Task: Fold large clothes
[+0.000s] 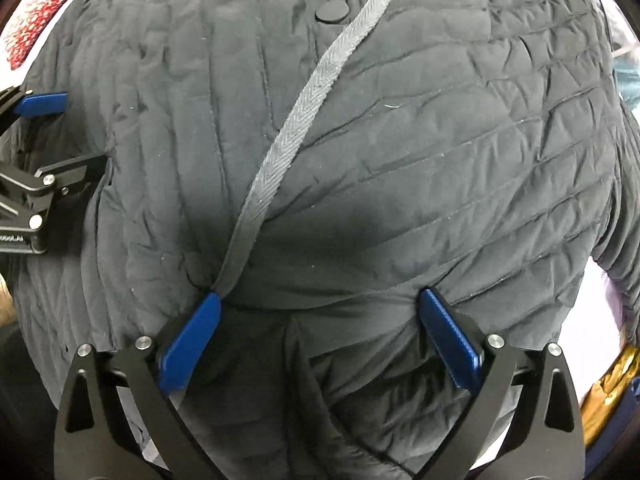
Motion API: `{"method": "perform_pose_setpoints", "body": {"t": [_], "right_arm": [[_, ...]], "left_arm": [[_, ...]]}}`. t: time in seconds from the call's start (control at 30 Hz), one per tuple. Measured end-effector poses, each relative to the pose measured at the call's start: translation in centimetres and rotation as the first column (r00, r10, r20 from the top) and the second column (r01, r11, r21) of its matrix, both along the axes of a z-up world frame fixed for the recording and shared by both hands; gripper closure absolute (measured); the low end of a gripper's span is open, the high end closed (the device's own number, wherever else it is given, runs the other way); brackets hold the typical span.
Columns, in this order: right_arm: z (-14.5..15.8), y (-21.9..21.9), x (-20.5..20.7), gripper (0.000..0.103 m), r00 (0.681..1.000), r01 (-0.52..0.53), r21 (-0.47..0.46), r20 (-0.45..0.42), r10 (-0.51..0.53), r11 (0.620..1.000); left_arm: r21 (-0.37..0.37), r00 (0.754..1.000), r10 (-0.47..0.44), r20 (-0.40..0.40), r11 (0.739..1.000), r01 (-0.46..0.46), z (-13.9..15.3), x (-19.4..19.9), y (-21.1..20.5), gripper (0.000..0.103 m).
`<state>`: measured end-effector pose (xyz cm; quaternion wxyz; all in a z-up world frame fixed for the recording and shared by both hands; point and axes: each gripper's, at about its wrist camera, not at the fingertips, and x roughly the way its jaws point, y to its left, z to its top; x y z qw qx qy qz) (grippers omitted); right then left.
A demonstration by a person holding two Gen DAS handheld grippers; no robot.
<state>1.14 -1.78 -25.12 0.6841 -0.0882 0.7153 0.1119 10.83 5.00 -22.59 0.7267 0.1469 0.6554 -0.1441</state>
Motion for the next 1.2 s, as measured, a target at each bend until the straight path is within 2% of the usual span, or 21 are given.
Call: {"method": "perform_pose_setpoints", "body": {"t": [0.17,0.27,0.33,0.4,0.47,0.53,0.57,0.63,0.67,0.7,0.77,0.83,0.93,1.0,1.1,1.13,1.17,1.2], "right_arm": [[0.4,0.1,-1.3,0.005,0.998,0.007,0.029,0.069,-0.009,1.0],[1.2,-1.0,-1.5,0.006,0.997,0.025,0.057,0.077,-0.029,0.998],[3.1,-3.5,-1.7,0.008,0.985,0.098,0.13,0.126,-0.114,0.987],[5.0,-6.4,-1.5,0.008,0.962,0.171,0.155,0.185,-0.199,0.973],[7.3,-11.1,-1.1,0.008,0.916,0.287,0.139,0.251,-0.314,0.948],[9.3,-16.2,-0.7,0.008,0.852,0.399,0.161,0.298,-0.43,0.902],[10.7,-20.4,-0.8,0.008,0.781,0.5,0.158,0.341,-0.523,0.851],[11.9,-24.9,-1.5,0.008,0.687,0.617,0.133,0.391,-0.613,0.776],[12.2,-28.1,-2.1,0.008,0.615,0.692,0.107,0.43,-0.661,0.714],[12.5,-30.3,-2.5,0.008,0.565,0.741,0.086,0.456,-0.687,0.666],[12.8,-34.9,-3.3,0.008,0.473,0.823,0.053,0.489,-0.733,0.566],[12.9,-38.2,-3.8,0.008,0.415,0.872,0.005,0.521,-0.746,0.489],[13.2,-40.7,-4.4,0.008,0.36,0.905,-0.017,0.562,-0.744,0.426],[12.0,-41.0,-2.8,0.008,0.34,0.917,-0.014,0.555,-0.759,0.4],[11.6,-42.1,-2.6,0.008,0.315,0.92,0.026,0.546,-0.777,0.391],[11.5,-42.5,-2.1,0.008,0.321,0.916,0.028,0.549,-0.772,0.401],[11.7,-41.7,-1.5,0.008,0.342,0.906,0.017,0.558,-0.756,0.423],[11.4,-40.6,-1.0,0.016,0.366,0.9,-0.019,0.574,-0.733,0.435]], "left_arm": [[0.016,1.0,0.003,0.009,1.0,-0.003,-0.8,0.3,-0.4,0.004],[0.027,1.0,0.005,-0.004,1.0,-0.005,-0.5,0.2,0.1,0.005],[0.03,1.0,0.009,-0.013,1.0,-0.009,0.3,-0.2,0.0,0.005],[0.036,1.0,0.014,-0.015,0.999,-0.014,0.5,-0.1,0.0,0.005],[0.04,1.0,0.016,-0.011,0.999,-0.016,0.5,-0.2,0.0,0.005],[0.041,1.0,0.023,-0.01,0.999,-0.023,0.5,-0.2,0.0,0.004],[0.043,1.0,0.026,-0.01,0.999,-0.026,0.4,-0.2,-0.1,0.004],[0.047,1.0,0.028,-0.011,0.999,-0.027,0.2,-0.2,-0.2,0.004],[0.048,1.0,0.028,-0.013,0.998,-0.028,0.2,-0.2,-0.2,0.004],[0.049,0.999,0.029,-0.015,0.998,-0.028,0.2,-0.2,-0.2,0.004],[0.05,0.999,0.031,-0.018,0.998,-0.03,0.2,-0.2,-0.2,0.004],[0.052,0.999,0.033,-0.021,0.998,-0.032,0.1,-0.2,-0.3,0.004],[0.057,0.999,0.037,-0.027,0.998,-0.036,0.0,-0.2,-0.4,0.004],[0.063,0.999,0.042,-0.031,0.997,-0.04,0.0,-0.1,-0.4,0.004],[0.072,0.998,0.051,-0.039,0.996,-0.048,0.0,0.0,-0.4,0.004],[0.076,0.998,0.056,-0.042,0.996,-0.053,0.0,0.1,-0.5,0.004],[0.079,0.997,0.061,-0.043,0.995,-0.058,0.0,0.2,-0.5,0.004],[0.081,0.997,0.066,-0.043,0.995,-0.063,0.0,0.2,-0.5,0.004]]}}
